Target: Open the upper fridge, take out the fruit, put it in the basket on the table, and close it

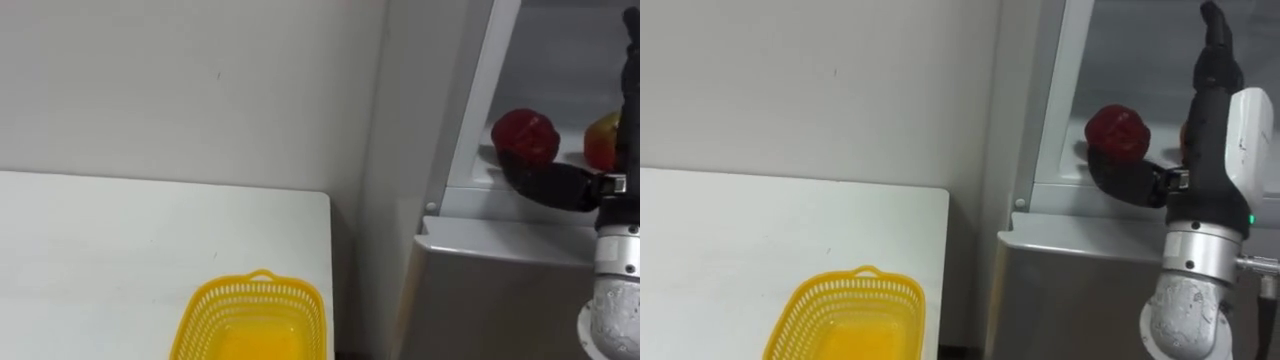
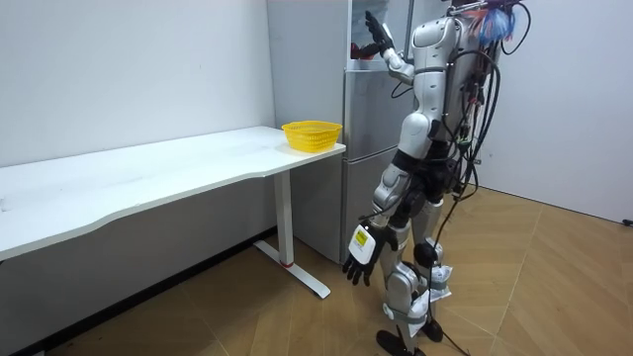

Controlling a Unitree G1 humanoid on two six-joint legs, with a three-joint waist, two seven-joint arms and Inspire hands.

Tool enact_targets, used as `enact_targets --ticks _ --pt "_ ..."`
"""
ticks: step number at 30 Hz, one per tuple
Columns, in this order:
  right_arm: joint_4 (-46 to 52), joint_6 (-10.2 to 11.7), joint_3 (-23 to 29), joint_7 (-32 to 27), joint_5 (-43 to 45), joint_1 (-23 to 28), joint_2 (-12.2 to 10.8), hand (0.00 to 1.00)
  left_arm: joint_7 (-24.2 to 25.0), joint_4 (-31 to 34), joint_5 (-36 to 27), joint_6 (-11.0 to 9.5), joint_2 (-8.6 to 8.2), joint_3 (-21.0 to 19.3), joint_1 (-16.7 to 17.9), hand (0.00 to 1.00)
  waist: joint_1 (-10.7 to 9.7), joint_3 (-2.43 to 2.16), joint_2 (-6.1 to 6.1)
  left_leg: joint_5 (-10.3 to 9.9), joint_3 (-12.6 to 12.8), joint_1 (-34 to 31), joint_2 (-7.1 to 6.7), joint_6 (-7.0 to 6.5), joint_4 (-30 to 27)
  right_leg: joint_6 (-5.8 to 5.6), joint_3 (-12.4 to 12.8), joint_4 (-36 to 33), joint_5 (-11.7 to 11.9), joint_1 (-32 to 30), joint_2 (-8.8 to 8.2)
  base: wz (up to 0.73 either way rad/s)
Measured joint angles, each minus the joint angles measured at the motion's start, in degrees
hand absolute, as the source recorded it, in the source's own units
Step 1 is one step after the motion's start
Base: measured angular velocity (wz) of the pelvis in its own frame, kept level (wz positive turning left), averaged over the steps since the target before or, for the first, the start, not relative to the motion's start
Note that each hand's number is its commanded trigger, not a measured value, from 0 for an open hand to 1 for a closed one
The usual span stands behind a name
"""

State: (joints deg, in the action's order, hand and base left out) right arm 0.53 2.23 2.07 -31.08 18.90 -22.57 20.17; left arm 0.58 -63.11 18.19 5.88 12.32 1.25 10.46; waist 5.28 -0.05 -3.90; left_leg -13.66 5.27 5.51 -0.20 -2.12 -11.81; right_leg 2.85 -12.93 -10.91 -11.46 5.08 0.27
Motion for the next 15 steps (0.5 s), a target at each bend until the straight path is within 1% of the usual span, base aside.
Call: enact_targets --ticks 5,9,12,15 --pt "-1.2 0.0 -0.9 0.0 -0.4 -0.1 0.0 0.00 0.1 0.1 0.0 0.0 0.13 0.0 0.3 0.00 0.0 -0.03 -0.13 0.0 0.0 0.1 -0.01 0.00 0.0 0.02 0.0 -0.1 0.0 0.4 -0.03 0.00" --pt "-5.8 -0.8 -0.9 0.2 -2.6 -3.2 0.0 0.00 0.1 0.1 0.1 0.3 0.32 0.0 0.3 0.00 0.0 0.13 -0.38 0.1 0.0 -0.1 -0.04 -0.03 0.0 0.02 0.1 -0.2 0.0 -0.1 -0.05 0.00" --pt "-6.9 -1.0 -0.9 1.1 -4.2 -3.8 0.3 0.00 0.1 0.2 0.0 1.0 0.47 -0.4 0.3 0.00 -0.1 -0.04 -0.65 0.1 0.0 -0.1 -0.06 -0.03 0.0 0.01 0.2 0.2 0.0 0.0 -0.01 0.00" --pt "-8.1 -1.0 -0.9 2.0 -7.0 -4.2 0.3 0.00 0.1 0.2 0.0 1.3 0.58 -0.6 0.2 0.00 -0.1 -0.11 -0.76 0.1 -0.4 -0.1 -0.12 -0.03 0.0 0.01 0.1 0.2 0.0 0.1 -0.03 0.01"
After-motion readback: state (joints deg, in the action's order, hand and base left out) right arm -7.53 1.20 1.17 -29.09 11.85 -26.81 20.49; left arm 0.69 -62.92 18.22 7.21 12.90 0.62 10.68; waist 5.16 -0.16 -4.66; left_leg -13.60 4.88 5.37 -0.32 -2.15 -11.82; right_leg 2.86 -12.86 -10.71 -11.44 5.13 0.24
